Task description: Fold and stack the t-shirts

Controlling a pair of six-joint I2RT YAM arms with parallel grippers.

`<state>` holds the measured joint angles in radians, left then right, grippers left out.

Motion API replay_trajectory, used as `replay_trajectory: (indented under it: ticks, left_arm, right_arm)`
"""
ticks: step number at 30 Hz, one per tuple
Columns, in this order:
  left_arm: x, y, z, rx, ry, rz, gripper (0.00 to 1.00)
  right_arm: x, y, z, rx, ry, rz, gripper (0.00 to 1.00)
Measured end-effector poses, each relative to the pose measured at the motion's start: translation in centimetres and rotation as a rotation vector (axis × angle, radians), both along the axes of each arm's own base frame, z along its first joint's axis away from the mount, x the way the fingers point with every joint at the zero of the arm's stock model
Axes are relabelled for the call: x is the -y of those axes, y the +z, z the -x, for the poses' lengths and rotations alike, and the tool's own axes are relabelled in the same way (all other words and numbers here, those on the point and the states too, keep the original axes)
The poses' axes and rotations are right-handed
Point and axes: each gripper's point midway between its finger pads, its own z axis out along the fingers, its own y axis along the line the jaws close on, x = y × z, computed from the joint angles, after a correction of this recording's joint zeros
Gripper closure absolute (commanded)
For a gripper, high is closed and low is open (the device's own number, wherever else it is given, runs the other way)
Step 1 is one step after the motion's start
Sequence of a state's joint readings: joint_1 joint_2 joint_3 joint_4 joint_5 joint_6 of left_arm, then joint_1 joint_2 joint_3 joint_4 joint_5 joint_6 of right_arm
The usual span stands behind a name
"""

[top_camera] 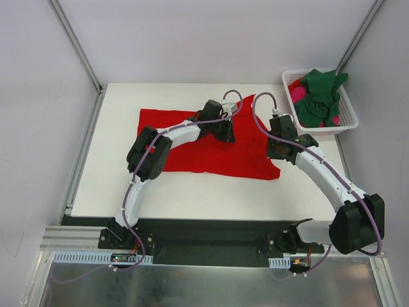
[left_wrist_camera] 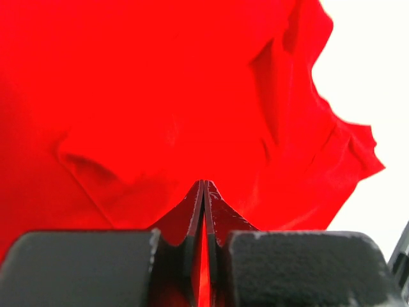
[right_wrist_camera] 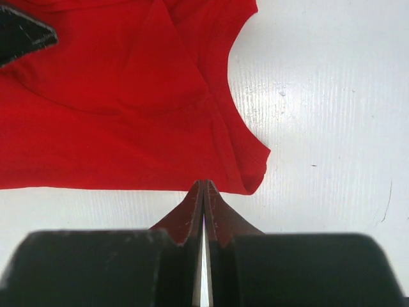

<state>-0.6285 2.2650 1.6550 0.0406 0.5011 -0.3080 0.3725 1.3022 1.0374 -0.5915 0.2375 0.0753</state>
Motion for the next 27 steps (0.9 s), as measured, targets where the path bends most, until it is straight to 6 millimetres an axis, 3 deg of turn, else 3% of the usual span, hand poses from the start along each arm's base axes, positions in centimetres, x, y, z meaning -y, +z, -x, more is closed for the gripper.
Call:
replay_trajectory:
  ticks: [4,12,27]
  left_arm:
    - [0.5,0.1,-1.1,0.024,0.011,0.006,1.00]
    - [0.4,-2.2,-1.7,0.011,0.033,-0.026,1.00]
    - [0.6,-2.0,-3.1,0.024,0.087,-0.031,1.00]
  right_arm:
    - [0.2,-0.4,0.4,-0.012,-0.002,0.006,0.99]
    - [0.6,0.1,0.9,0.001,-0.009,0.014,0.98]
    - [1.1,-0.8,1.9,-0.024,-0.013,0.025,0.99]
